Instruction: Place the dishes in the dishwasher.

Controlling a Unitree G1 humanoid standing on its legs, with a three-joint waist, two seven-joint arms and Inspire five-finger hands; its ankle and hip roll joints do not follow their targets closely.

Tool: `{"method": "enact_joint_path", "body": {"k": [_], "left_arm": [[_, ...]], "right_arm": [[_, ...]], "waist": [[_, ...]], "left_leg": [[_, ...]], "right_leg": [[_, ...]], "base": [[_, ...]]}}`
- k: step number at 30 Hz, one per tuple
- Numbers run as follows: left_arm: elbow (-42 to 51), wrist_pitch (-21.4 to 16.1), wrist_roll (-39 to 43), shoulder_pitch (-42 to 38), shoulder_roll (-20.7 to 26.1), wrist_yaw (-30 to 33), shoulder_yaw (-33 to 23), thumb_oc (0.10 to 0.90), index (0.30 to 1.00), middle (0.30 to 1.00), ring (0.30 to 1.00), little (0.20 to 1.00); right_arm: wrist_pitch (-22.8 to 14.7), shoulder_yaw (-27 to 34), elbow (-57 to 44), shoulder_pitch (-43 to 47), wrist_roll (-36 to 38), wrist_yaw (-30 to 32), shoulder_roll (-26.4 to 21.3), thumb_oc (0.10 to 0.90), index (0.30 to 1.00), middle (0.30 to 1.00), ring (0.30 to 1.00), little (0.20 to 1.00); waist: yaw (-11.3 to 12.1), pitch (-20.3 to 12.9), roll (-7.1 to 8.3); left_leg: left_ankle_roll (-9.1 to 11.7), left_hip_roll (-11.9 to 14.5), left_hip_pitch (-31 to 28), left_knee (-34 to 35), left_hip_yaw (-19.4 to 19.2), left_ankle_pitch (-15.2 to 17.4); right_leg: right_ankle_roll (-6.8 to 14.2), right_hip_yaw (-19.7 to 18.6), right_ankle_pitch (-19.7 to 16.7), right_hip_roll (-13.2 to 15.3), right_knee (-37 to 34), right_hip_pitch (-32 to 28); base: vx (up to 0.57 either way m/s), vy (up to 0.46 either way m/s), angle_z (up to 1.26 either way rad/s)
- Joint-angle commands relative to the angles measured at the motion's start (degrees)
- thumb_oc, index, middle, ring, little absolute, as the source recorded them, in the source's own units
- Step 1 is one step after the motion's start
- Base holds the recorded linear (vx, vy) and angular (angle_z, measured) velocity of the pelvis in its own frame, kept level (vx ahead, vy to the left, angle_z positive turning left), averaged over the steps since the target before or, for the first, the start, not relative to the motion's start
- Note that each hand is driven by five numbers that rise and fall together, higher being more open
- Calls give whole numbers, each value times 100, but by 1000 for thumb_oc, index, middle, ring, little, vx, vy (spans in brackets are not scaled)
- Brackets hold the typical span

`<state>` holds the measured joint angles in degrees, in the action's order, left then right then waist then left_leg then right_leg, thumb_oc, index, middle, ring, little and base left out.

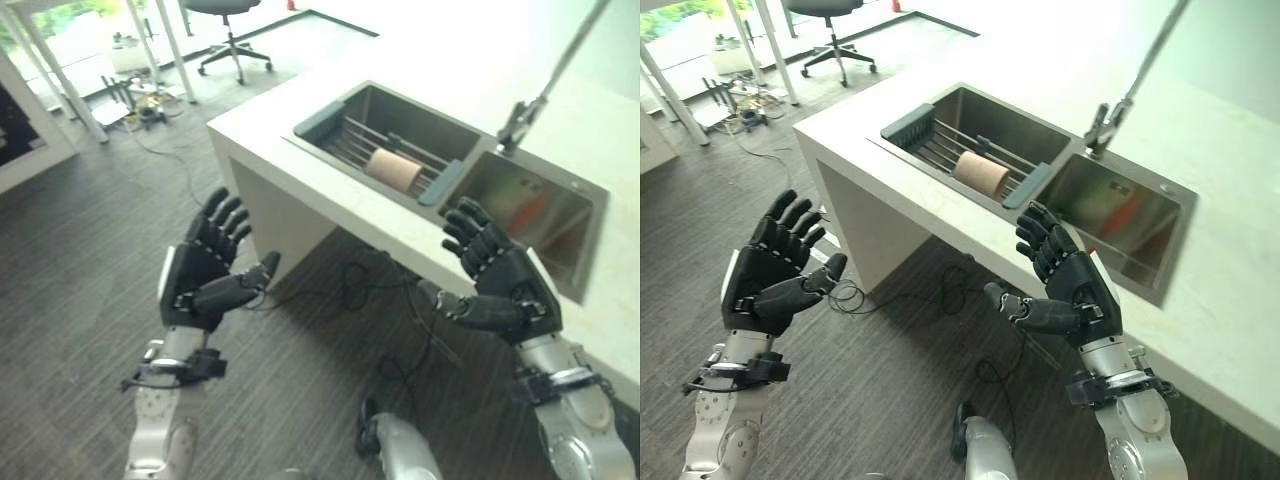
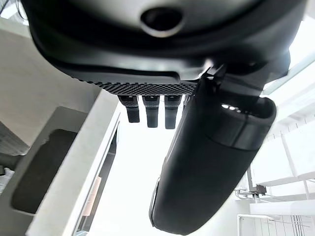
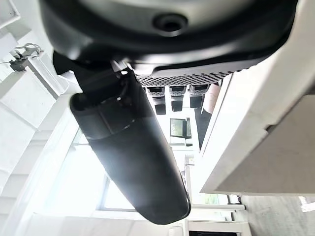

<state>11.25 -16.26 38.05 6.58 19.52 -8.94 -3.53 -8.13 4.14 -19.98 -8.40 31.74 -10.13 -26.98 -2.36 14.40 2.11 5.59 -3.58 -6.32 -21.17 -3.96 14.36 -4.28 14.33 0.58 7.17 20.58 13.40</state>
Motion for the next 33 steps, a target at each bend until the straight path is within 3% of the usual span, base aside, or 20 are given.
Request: {"method": "enact_joint_path", "body": {"k": [1,2,3,4,5,6,8,9,10,12,14,15,17,22,23,24,25,27,29,33], "left_arm": [[871,-525,174,-197,232,-103,-190,800,900,900,900,900],[861,-497,174,-208,202,-101,-166,800,900,900,900,900],[843,-495,141,-187,167,-126,-152,800,900,900,900,900],[836,-530,128,-147,137,-164,-154,800,900,900,900,900],[832,-548,146,-130,131,-183,-163,800,900,900,900,900],[823,-641,219,-104,152,-212,-203,800,900,900,900,900],[821,-760,322,-45,190,-265,-258,800,900,900,900,900],[829,-830,349,-9,206,-262,-279,800,900,900,900,900],[877,-918,344,52,200,-229,-308,800,900,900,900,900],[948,-1084,306,188,126,-223,-393,800,900,900,900,900],[963,-1140,312,227,72,-266,-421,800,900,900,900,900],[951,-1142,326,205,67,-236,-428,800,900,900,900,900],[926,-1034,305,87,165,-175,-431,800,900,900,900,900],[995,-832,179,-234,409,-391,-425,800,900,900,900,900],[1005,-720,53,-390,493,-358,-369,800,900,900,900,900],[1004,-713,48,-399,500,-351,-365,800,900,900,900,900],[1022,-688,13,-454,527,-327,-320,800,900,900,900,900],[1021,-696,-109,-488,526,-282,-276,800,900,900,900,900],[1047,-724,-402,-570,564,-125,-210,800,900,900,900,900],[1049,-622,-490,-684,640,-151,-136,800,900,900,900,900]], "right_arm": [[-596,556,-382,302,107,62,-36,800,900,900,900,900],[-626,565,-376,298,31,107,-67,800,900,900,900,900],[-699,576,-364,303,-83,147,-71,800,900,900,900,900],[-773,589,-353,292,-171,151,-72,800,900,900,900,900],[-793,592,-349,302,-213,181,-70,800,900,900,900,900],[-749,578,-307,393,-218,268,-85,800,900,900,900,900],[-693,577,-277,459,-252,293,-121,800,900,900,900,900],[-679,596,-266,465,-261,266,-139,800,900,900,900,900],[-655,605,-287,455,-252,199,-139,800,900,900,900,900],[-599,649,-361,397,-243,61,-123,800,900,900,900,900],[-571,661,-407,356,-253,109,-163,800,900,900,900,900],[-540,677,-412,360,-215,174,-240,800,900,900,900,900],[-540,835,-485,131,-123,179,-216,800,900,900,900,900],[-518,1045,-716,-247,-206,478,25,800,900,900,900,900],[-479,999,-639,-148,-204,583,139,800,900,900,900,900],[-478,990,-635,-138,-211,587,150,800,900,900,900,900],[-452,877,-597,-58,-274,630,219,800,900,900,900,900],[-438,711,-502,49,-389,642,309,800,900,900,900,900],[-417,546,-344,251,-356,666,296,800,900,900,900,900],[-423,609,-263,290,-143,662,227,800,900,900,900,900]], "waist": [[-47,-703,164],[-21,-687,253],[48,-595,323],[106,-513,365],[139,-468,367],[187,-424,346],[168,-409,181],[157,-408,68],[209,-408,-39],[276,-449,-155],[296,-453,-202],[280,-474,-208],[150,-565,-212],[-45,-696,-79],[-47,-714,-53],[-42,-708,-48],[-19,-699,-72],[7,-659,-148],[54,-604,-139],[78,-601,22]], "left_leg": [[-151,541,14,398,-321,-668],[-49,547,-118,398,-465,-1187],[45,565,147,-103,-443,-1512],[62,601,512,-528,-421,-1630],[40,694,753,-597,-465,-1596],[-34,846,811,-38,-639,-1450],[-9,1105,937,398,-652,-1257],[31,1254,1208,398,-498,-1034],[132,1336,1589,398,-50,-977],[257,1348,1959,398,573,-1247],[266,1382,2049,398,647,-1325],[239,1384,2013,398,566,-1188],[186,1377,1862,398,361,-986],[-74,951,1560,398,305,-639],[-238,828,1533,398,185,-564],[-252,821,1528,398,173,-560],[-349,772,1495,398,91,-523],[-415,807,1437,398,0,-510],[-402,908,1375,398,-269,-492],[-357,866,1293,398,-517,-397]], "right_leg": [[971,0,311,-20,-339,-426],[890,-53,378,35,-339,-518],[797,-150,461,32,-339,-682],[736,-245,529,20,-339,-825],[720,-296,575,-4,-339,-894],[773,-442,663,-53,-339,-947],[861,-586,743,-217,-339,-954],[911,-673,790,-313,-339,-959],[953,-845,864,-409,-339,-992],[928,-1135,1025,-564,-339,-1059],[912,-1240,1123,-588,-339,-1140],[955,-1267,1147,-478,-339,-1154],[1101,-1150,1087,-194,-339,-1158],[1447,-1125,799,345,-339,-1025],[1505,-951,558,543,-339,-1108],[1510,-947,531,552,-339,-1115],[1496,-743,156,594,-339,-1216],[1458,-454,-245,553,-339,-1287],[1419,-30,-127,377,-339,-1173],[1364,134,400,367,-339,-825]], "base": [[254,-146,25],[219,-162,6],[192,-158,-6],[148,-100,-8],[252,5,-28],[285,113,-63],[246,245,-69],[243,342,-34],[334,380,-34],[336,337,-30],[243,279,-134],[210,296,-175],[265,374,-67],[201,292,-13],[120,339,-10],[89,346,-27],[40,203,-53],[29,207,-72],[-25,68,-89],[51,-81,-76]]}}
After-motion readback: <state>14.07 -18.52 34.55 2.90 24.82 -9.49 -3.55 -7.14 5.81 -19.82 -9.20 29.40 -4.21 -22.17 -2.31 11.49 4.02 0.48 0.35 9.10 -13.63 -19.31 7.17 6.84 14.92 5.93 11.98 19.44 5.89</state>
